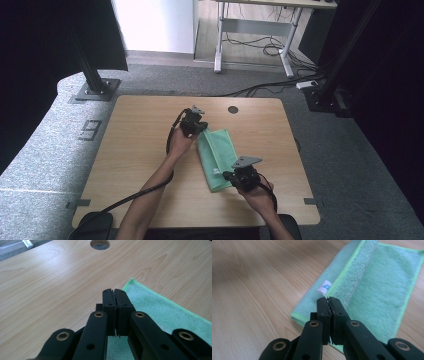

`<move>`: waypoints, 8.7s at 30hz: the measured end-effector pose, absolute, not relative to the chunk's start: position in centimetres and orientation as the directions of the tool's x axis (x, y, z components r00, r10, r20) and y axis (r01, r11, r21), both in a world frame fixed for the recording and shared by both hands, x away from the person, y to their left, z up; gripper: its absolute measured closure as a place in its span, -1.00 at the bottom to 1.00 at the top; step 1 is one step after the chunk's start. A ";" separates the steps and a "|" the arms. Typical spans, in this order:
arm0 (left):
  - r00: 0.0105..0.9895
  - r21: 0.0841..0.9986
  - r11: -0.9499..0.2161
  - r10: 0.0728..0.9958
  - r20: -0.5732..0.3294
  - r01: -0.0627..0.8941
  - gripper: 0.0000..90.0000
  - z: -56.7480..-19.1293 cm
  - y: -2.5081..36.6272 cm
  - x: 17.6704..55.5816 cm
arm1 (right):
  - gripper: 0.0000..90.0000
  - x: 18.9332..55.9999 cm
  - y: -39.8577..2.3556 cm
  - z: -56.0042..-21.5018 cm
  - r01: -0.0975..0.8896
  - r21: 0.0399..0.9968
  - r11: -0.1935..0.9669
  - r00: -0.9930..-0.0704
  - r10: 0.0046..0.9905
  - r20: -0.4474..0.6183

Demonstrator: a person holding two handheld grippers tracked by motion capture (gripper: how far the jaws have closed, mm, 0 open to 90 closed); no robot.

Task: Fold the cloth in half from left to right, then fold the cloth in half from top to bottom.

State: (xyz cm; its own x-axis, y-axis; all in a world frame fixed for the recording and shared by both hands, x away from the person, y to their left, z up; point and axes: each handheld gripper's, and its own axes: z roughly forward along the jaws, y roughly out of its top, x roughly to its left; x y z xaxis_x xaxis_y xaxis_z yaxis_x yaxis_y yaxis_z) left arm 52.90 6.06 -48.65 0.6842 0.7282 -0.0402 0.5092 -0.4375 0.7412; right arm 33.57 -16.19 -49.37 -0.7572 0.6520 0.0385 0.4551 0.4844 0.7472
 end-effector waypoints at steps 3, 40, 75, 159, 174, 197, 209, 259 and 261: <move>0.692 0.734 -0.453 0.721 -0.033 0.507 0.94 -48.8 5.0 53.3 | 0.93 33.7 -16.9 -49.4 0.464 0.745 0.479 -0.747 0.663 0.040; 0.732 0.739 -0.489 0.681 -0.009 0.464 -0.07 -50.7 -0.4 54.8 | 0.50 35.0 -20.8 -51.3 0.533 0.729 0.430 -0.644 0.764 0.020; 0.649 0.679 -0.522 0.755 0.087 0.516 -0.56 -53.7 6.9 53.2 | -0.23 37.1 -22.5 -54.2 0.580 0.681 0.447 -0.609 0.793 -0.003; 0.706 0.676 -0.509 0.708 -0.023 0.533 -0.60 -54.5 14.0 38.3 | -0.49 38.6 -13.6 -54.8 0.512 0.712 0.481 -0.697 0.717 0.016; 0.718 0.686 -0.516 0.696 -0.013 0.513 -0.67 -53.7 13.8 37.9 | -0.65 38.4 -14.0 -54.2 0.511 0.712 0.482 -0.703 0.711 0.023; 0.685 0.666 -0.516 0.729 0.011 0.539 -0.88 -53.5 18.9 35.6 | -1.00 36.2 -18.1 -53.5 0.529 0.702 0.478 -0.671 0.741 0.001; 0.675 0.655 -0.507 0.738 -0.006 0.560 -1.00 -54.8 19.3 36.1 | -1.00 36.0 -18.9 -55.1 0.543 0.691 0.477 -0.665 0.747 0.006; 0.643 0.689 -0.493 0.764 0.050 0.531 -0.99 -52.3 14.5 44.4 | -1.00 38.8 -14.7 -53.5 0.511 0.727 0.460 -0.687 0.726 0.023; 0.641 0.687 -0.497 0.765 0.059 0.530 -0.99 -52.3 14.4 44.6 | -1.00 38.9 -14.4 -53.4 0.510 0.726 0.461 -0.688 0.725 0.023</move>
State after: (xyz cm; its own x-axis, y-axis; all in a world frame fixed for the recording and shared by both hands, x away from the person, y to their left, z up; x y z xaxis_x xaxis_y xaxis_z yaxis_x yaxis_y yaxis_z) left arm 44.61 14.40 -52.31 0.6408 0.7654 0.0589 0.5304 -0.4970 0.6867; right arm 38.92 -14.41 -53.44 -0.6885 0.7249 0.0226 0.5096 0.4614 0.7263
